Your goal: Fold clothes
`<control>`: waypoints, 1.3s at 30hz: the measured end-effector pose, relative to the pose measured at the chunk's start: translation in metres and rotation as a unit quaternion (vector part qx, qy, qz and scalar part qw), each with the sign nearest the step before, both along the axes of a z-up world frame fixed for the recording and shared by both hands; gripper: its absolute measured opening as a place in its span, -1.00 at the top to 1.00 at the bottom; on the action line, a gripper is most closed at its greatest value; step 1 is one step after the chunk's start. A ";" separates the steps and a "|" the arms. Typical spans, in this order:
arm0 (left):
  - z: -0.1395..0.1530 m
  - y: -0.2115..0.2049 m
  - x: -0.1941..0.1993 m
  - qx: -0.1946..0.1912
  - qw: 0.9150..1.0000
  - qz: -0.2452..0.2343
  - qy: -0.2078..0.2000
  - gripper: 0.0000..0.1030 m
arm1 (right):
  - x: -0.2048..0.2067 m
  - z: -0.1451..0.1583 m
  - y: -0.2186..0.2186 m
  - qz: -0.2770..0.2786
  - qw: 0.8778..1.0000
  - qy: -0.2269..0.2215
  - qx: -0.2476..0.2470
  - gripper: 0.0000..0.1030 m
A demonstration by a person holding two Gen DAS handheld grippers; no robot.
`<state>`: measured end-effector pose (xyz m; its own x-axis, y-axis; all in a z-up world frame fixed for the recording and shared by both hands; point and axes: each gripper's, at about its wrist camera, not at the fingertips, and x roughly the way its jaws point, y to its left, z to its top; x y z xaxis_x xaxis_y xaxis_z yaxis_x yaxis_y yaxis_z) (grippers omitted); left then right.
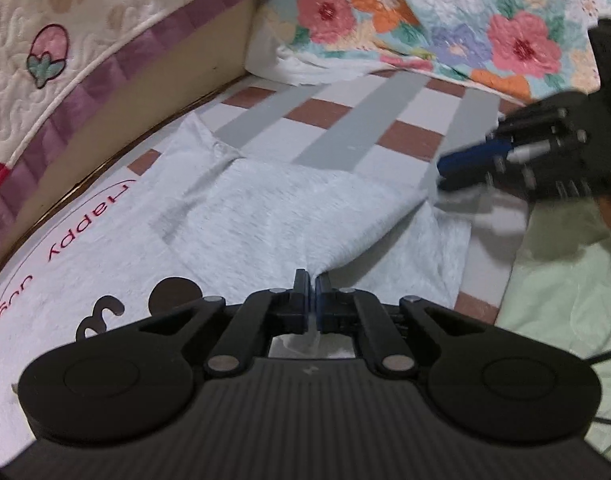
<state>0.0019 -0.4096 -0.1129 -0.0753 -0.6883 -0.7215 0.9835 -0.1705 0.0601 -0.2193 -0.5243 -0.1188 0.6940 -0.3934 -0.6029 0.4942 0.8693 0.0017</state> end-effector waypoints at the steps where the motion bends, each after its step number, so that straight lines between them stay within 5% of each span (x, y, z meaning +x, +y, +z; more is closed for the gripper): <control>1: 0.001 0.000 -0.001 -0.002 1.000 0.001 0.001 0.95 | 0.002 -0.003 0.001 0.007 1.000 0.002 0.001 -0.12; 7: 0.008 0.007 -0.007 -0.019 1.000 0.002 0.000 0.94 | 0.015 -0.023 -0.010 0.004 0.999 0.014 0.032 -0.11; 9: 0.007 0.007 -0.009 -0.014 1.000 0.017 -0.012 0.93 | 0.010 -0.022 -0.013 -0.013 0.999 0.009 0.040 0.74; 15: -0.019 0.011 -0.020 0.026 0.999 0.032 -0.032 0.80 | -0.004 -0.021 -0.021 -0.065 0.996 -0.004 0.066 0.82; 17: -0.023 0.018 -0.022 0.036 0.999 0.032 -0.022 0.47 | -0.009 -0.021 -0.024 -0.083 0.994 -0.009 0.074 0.83; 20: -0.020 0.037 -0.014 0.037 0.998 0.048 0.008 0.26 | -0.016 -0.020 -0.028 -0.108 0.990 -0.016 0.087 0.96; 26: -0.006 0.094 0.032 0.022 0.988 0.143 0.049 0.11 | -0.037 -0.023 -0.037 -0.143 0.970 -0.067 0.187 0.78; 28: -0.002 0.114 0.052 0.014 0.980 0.189 0.055 0.06 | -0.045 -0.024 -0.040 -0.153 0.959 -0.084 0.221 0.68; 31: 0.003 0.144 0.082 0.002 0.964 0.257 0.063 0.01 | -0.056 -0.026 -0.045 -0.169 0.941 -0.110 0.271 0.22; 33: 0.007 0.164 0.102 -0.006 0.951 0.301 0.069 0.01 | -0.063 -0.027 -0.048 -0.179 0.927 -0.127 0.304 0.15; 36: -0.004 0.175 0.115 0.023 0.943 0.328 0.054 0.01 | -0.074 -0.029 -0.052 -0.193 0.903 -0.152 0.353 0.11; 39: -0.015 0.181 0.119 0.052 0.938 0.341 0.038 0.01 | -0.061 -0.027 -0.049 -0.190 0.899 -0.147 0.367 0.08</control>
<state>0.1207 -0.2282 -0.1281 0.3029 -0.5214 -0.7977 0.8668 0.4986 0.0032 -0.2800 -0.5738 -0.1460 0.7656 -0.2067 -0.6092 0.6394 0.3487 0.6853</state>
